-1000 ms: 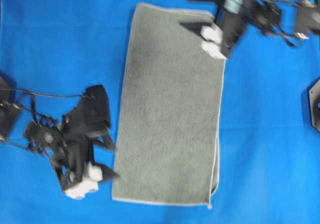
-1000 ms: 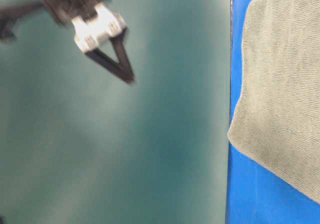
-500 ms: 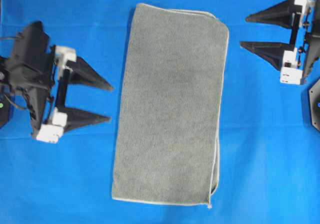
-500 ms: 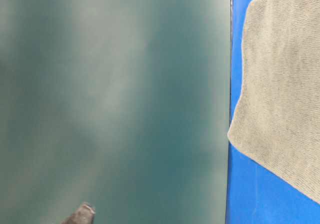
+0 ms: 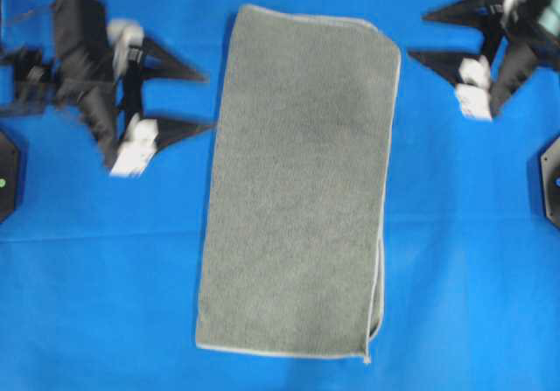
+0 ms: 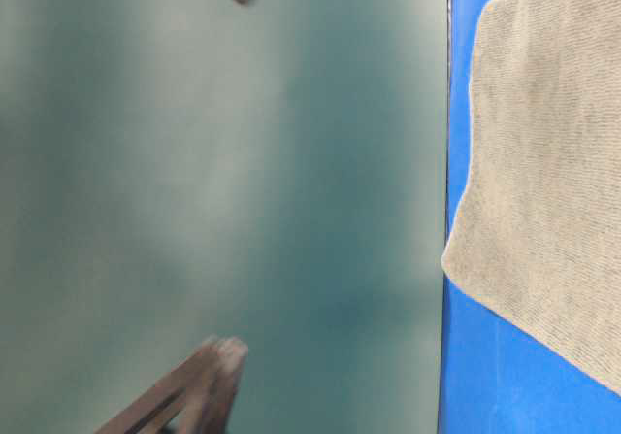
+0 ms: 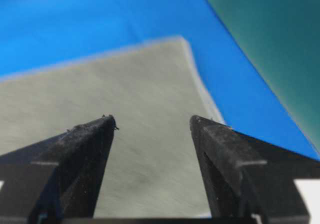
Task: Fold a large towel.
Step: 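Grasp the towel's top corners with both grippers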
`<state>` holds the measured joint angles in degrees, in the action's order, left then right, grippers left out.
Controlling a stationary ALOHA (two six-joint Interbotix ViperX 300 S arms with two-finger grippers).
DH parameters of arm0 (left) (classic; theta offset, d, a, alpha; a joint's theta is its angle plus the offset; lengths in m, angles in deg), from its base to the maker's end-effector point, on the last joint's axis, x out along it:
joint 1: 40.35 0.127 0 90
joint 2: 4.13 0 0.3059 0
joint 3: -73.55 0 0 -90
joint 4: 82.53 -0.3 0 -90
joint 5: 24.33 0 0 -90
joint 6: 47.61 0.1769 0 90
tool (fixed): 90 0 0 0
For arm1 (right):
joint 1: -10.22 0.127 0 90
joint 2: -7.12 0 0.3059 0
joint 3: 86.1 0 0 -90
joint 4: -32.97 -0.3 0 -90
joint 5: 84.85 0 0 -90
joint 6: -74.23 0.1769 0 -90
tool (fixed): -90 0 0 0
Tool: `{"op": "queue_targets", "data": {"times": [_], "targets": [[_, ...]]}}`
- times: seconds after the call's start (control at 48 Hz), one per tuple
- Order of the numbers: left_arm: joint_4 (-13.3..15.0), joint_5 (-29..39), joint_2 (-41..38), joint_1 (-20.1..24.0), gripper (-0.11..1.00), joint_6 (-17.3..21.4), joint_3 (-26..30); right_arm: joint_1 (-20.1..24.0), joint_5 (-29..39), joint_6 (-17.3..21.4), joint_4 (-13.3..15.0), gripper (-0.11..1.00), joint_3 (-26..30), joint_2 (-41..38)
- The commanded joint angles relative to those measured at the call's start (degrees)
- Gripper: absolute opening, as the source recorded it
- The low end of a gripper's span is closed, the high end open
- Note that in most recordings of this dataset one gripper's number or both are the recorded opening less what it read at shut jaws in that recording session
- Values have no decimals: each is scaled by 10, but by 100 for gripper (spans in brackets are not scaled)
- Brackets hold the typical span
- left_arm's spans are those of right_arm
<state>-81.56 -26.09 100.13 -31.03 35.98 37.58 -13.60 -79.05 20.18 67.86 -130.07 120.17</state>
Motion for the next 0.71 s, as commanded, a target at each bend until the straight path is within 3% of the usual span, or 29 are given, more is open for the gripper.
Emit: {"op": "queue_targets", "data": {"times": [0.0,0.313,0.479,0.688], "targets": [[1,-20,-36,41,76,14,23,-26,0,-2,4,64,24,-42],[1,-110,-236,175,76,33,66,-78,-10,-4,30,64,76,-229],[1,-127,-340,212,76,40,100,-100,-45,-4,40,64,99,-308],[2,-137,-428,225,76,40,145,-124,-90,-5,48,64,121,-389]]}}
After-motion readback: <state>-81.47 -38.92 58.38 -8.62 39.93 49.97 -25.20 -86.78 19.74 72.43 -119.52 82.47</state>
